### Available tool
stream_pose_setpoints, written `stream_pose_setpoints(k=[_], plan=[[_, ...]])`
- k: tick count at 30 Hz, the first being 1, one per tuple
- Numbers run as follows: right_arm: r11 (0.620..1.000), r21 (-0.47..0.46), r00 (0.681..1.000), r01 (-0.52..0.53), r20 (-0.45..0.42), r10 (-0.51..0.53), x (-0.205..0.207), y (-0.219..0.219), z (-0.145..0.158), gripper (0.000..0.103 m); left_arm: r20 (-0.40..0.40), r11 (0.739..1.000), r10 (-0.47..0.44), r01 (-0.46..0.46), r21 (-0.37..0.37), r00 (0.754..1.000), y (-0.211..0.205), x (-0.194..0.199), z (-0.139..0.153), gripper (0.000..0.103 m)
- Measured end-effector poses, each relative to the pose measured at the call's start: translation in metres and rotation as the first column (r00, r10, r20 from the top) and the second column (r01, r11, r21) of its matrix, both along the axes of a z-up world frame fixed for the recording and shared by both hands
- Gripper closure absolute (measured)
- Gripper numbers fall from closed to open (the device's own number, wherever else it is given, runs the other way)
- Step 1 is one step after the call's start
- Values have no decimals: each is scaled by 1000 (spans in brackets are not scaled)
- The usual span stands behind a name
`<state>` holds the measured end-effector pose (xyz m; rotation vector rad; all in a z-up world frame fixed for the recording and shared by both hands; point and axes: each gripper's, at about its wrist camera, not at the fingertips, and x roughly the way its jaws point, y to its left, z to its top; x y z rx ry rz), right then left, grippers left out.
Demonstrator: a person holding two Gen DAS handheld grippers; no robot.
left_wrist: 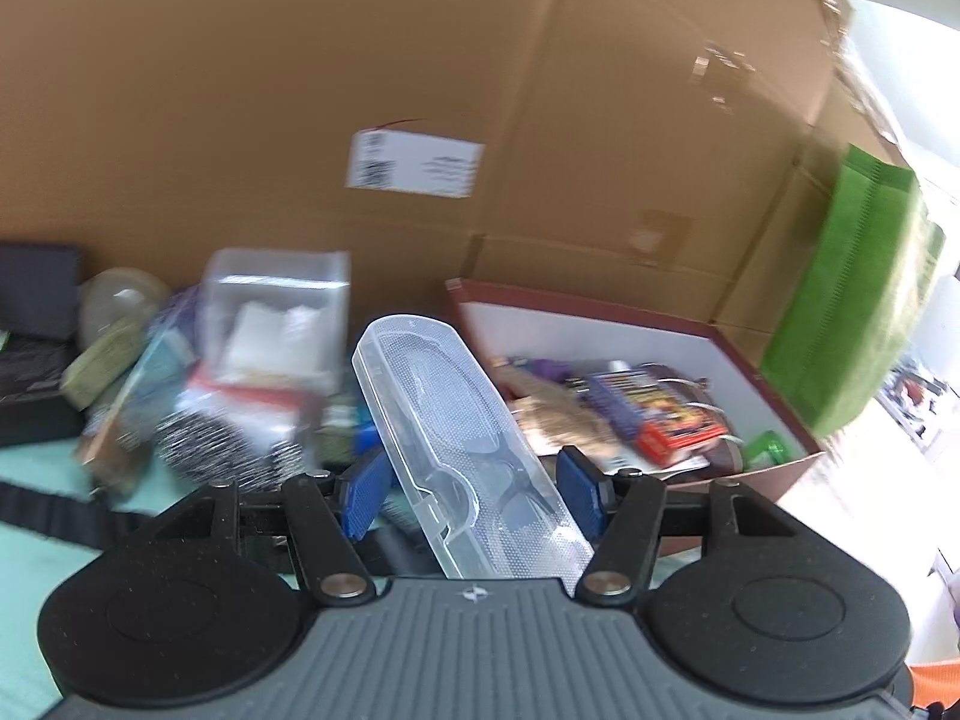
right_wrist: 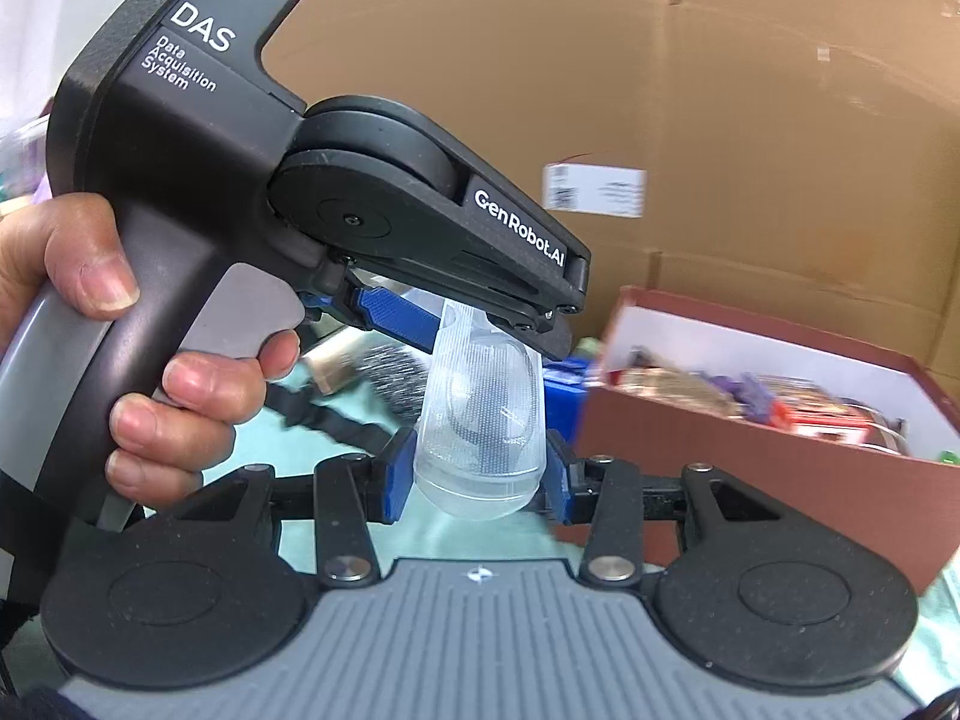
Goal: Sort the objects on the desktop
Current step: 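Lift the glasses case and carry it over the brown box, then lower the glasses case into the box and open the left gripper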
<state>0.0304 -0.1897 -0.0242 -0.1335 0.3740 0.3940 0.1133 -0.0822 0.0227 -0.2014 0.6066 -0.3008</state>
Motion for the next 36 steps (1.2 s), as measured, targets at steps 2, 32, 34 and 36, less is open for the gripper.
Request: stream_pose_setpoints(k=[2,32,34,36], plan=[[999,6,999,33,13,-33,1,-11,3,60,11,999,-34,34,0,999,-14,5,4,40],[861,-15,859,508,86,-505,82,-142,-8,41,167,922,-379,387,-18,910,-167,71,4,9],[858,10,855,513,81,-512,75,-140,-7,40,169,925,-372,379,-11,913,-161,64,5,6],[856,15,853,517,81,-516,73,-140,-7,38,162,927,-370,376,-10,915,-155,59,5,5]])
